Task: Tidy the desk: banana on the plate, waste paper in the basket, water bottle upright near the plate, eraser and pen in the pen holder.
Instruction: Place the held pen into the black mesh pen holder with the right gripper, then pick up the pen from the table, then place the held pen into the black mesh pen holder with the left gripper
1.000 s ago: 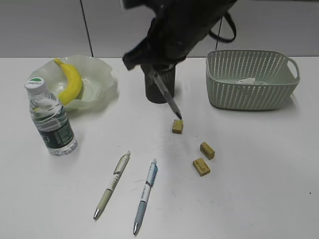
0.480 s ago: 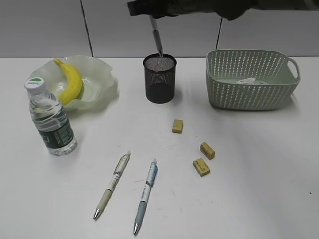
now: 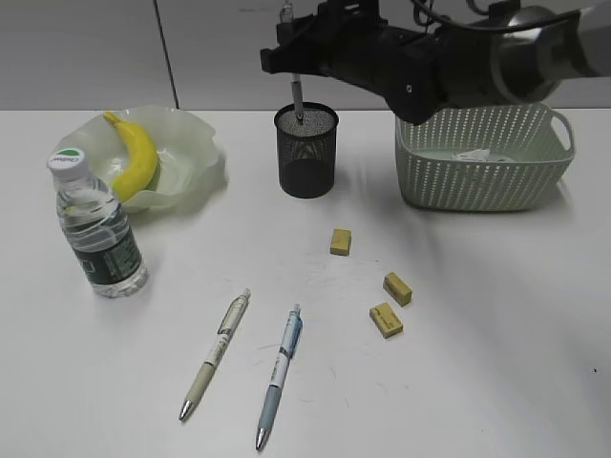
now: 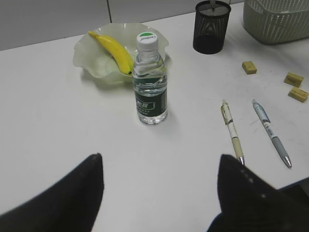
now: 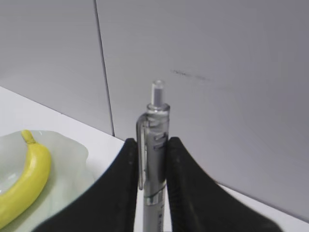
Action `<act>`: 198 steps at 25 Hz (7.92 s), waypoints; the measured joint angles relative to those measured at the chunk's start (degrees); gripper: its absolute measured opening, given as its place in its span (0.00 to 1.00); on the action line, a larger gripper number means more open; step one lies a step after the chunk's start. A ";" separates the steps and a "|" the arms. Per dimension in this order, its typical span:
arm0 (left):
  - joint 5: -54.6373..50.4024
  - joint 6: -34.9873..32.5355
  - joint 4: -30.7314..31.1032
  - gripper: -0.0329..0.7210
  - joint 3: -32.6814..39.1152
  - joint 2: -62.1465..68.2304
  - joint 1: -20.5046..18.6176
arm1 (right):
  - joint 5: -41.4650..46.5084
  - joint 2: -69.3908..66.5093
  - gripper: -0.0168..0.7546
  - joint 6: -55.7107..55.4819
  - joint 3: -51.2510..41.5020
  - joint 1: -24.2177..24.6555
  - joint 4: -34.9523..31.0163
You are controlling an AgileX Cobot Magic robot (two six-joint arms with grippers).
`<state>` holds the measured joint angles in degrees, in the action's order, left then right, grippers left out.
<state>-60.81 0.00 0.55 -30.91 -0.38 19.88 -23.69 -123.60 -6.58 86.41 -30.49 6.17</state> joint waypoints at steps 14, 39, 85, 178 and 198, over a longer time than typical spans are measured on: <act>0.00 0.00 0.00 0.76 0.00 0.00 0.00 | -2.78 -5.00 0.48 3.27 0.00 0.00 -3.87; 0.00 0.00 0.00 0.73 0.00 0.00 0.00 | 70.43 31.30 0.68 3.67 -0.70 0.11 4.90; 19.44 -5.15 -19.04 0.71 -13.19 64.67 2.10 | 82.78 124.00 0.67 4.39 -57.21 0.11 1.43; 70.65 17.42 1.24 0.18 -61.71 127.39 13.17 | 82.78 124.00 0.67 4.56 -57.21 0.11 1.43; 70.68 17.42 3.04 0.60 -61.76 127.89 12.59 | 82.78 124.00 0.67 4.56 -57.21 0.11 1.43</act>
<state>9.88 17.42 3.60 -92.66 127.51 32.47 59.10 0.40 -2.02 29.20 -30.38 7.60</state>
